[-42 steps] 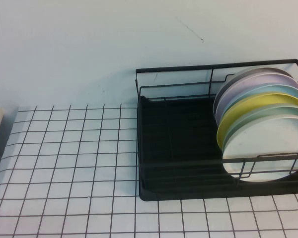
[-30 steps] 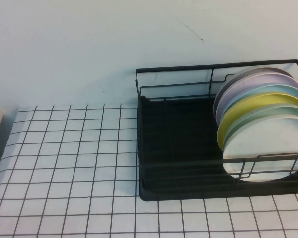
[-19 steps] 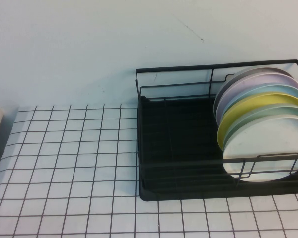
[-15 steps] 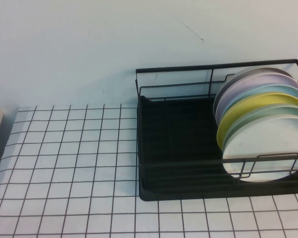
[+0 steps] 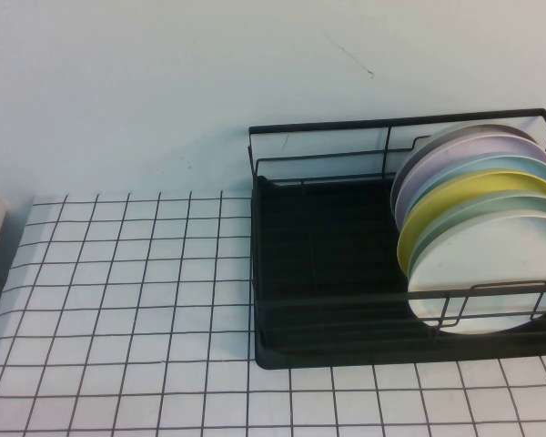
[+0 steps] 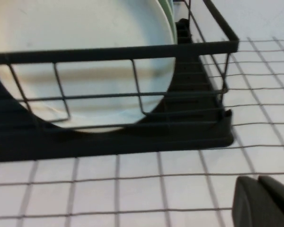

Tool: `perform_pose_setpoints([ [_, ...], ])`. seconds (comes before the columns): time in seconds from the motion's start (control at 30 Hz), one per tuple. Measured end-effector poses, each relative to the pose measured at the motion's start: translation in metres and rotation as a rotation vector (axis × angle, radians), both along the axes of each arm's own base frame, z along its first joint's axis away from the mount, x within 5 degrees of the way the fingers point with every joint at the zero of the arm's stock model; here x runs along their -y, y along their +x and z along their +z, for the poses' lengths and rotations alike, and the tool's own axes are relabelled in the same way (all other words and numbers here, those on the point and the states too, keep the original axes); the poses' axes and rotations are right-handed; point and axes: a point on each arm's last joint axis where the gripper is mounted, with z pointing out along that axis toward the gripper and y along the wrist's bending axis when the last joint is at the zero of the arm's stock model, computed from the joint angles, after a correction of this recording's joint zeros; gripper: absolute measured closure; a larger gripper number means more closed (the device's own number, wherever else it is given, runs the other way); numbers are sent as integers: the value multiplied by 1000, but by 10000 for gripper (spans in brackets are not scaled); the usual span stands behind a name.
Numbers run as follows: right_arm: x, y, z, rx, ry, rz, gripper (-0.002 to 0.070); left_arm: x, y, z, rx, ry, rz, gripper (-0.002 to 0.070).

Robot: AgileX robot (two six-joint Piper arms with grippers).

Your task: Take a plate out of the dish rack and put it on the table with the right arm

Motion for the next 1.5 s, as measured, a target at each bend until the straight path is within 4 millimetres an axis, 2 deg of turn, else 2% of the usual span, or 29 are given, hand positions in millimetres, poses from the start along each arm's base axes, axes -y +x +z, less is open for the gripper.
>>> perform_pose_setpoints([
  [0.07, -5, 0, 1, 2, 164, 6, 678, 0, 0, 0, 0, 0, 0, 678],
  [0.23, -21, 0, 9, 4, 772, 14, 678, 0, 0, 0, 0, 0, 0, 678],
  [0.33, -22, 1, 13, 29, 890, 13, 678, 0, 0, 0, 0, 0, 0, 678],
  [0.6, -24, 0, 12, 43, 682, 92, 678, 0, 0, 0, 0, 0, 0, 678],
  [0.7, -33, -5, 16, 28, 531, 235, 678, 0, 0, 0, 0, 0, 0, 678],
  [0.8, -41, -13, 53, 132, 300, 412, 678, 0, 0, 0, 0, 0, 0, 678],
  [0.93, -42, -11, 109, 199, 44, 488, 678, 0, 0, 0, 0, 0, 0, 678],
  [1.03, -40, 8, 135, 99, -174, 546, 678, 0, 0, 0, 0, 0, 0, 678],
  [1.1, -40, 21, 145, 12, -277, 611, 678, 0, 0, 0, 0, 0, 0, 678],
  [1.2, -41, 48, 162, -126, -444, 804, 647, 0, 0, 0, 0, 0, 0, 678],
  [1.33, -42, 95, 174, -224, -526, 977, 549, 0, 0, 0, 0, 0, 0, 678],
  [1.4, -41, 121, 178, -253, -534, 1020, 476, 0, 0, 0, 0, 0, 0, 678],
  [1.5, -40, 155, 181, -273, -561, 1058, 419, 0, 0, 0, 0, 0, 0, 678],
])
